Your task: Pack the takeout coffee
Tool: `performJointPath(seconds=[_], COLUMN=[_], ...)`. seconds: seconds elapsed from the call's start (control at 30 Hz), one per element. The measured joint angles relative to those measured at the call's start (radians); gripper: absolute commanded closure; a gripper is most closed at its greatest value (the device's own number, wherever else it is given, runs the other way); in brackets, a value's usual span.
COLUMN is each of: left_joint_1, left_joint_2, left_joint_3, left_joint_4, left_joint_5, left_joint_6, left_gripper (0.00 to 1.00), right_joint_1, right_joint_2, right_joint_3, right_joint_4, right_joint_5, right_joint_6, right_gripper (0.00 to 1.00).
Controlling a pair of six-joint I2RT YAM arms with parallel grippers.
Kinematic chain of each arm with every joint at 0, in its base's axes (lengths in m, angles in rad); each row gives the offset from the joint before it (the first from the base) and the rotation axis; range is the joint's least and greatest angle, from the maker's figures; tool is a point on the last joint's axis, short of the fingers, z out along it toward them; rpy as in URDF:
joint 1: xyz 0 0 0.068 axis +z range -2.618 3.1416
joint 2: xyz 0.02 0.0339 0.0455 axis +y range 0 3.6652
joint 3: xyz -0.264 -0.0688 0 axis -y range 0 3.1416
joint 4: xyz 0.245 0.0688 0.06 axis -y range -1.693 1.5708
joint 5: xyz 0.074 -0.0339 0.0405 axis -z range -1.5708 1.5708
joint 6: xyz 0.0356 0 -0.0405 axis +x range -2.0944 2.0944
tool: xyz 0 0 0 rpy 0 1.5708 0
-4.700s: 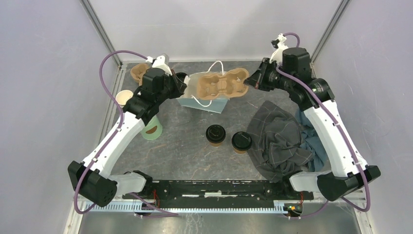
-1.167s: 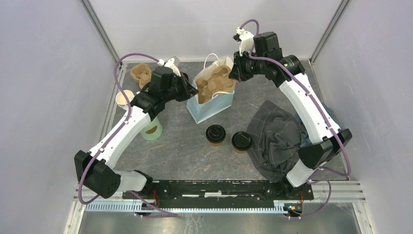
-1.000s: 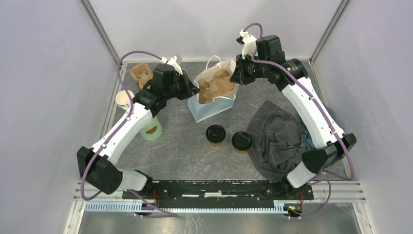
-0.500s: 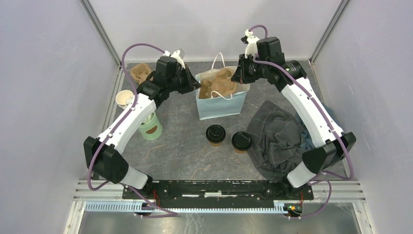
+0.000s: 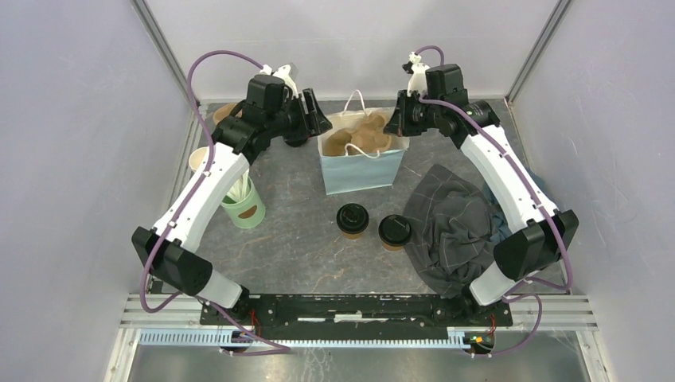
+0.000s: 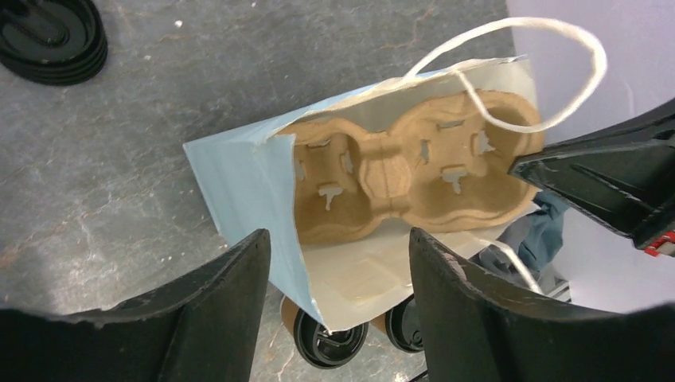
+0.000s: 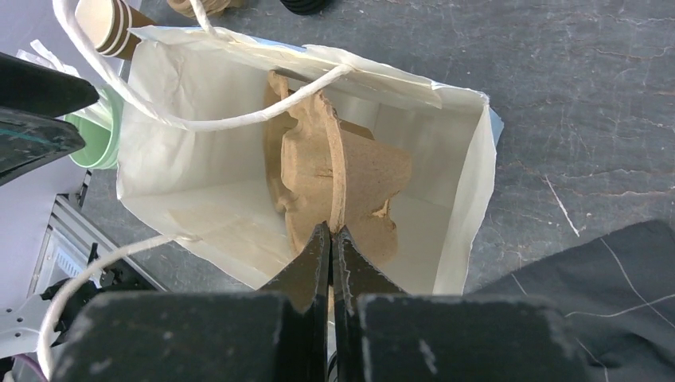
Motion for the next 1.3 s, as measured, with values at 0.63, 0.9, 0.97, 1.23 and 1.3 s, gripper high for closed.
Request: performJointPath(seconds=[0.63,0.9,0.97,1.23,1.3], left_joint_1=[0.0,0.0,0.0,0.0,0.0], left_joint_2=[0.103,0.103,0.103,0.103,0.103], left_joint_3=[-0.002,-0.008,-0.008,-0.008,-0.008], left_joint_4=[-0.063,-0.062,-0.062,-0.062,-0.062], left_joint_5=[-0.034,-0.033,-0.033,-0.034,-0.036], left_joint_6=[-0.032,-0.031,-0.031,-0.031,-0.031], left_gripper=[0.58,0.59,0.59,0.52,0.5], right_joint_1=[-0.01,-0.011,-0.012,-0.012,-0.011], right_joint_2=[0.054,0.078,0.078,0.09,0.127], right_joint_3=[-0.023,-0.031,-0.031,-0.011,0.072], right_joint_4=[0.027,0.042,0.042,0.022,-0.06], right_joint_5=[-0.044,-0.044,-0.045,-0.047,-0.017], right_joint_6=[0.118,0.137,0.14,0.131,0.103], right_gripper=[1.0,1.0,1.0,0.6,0.5])
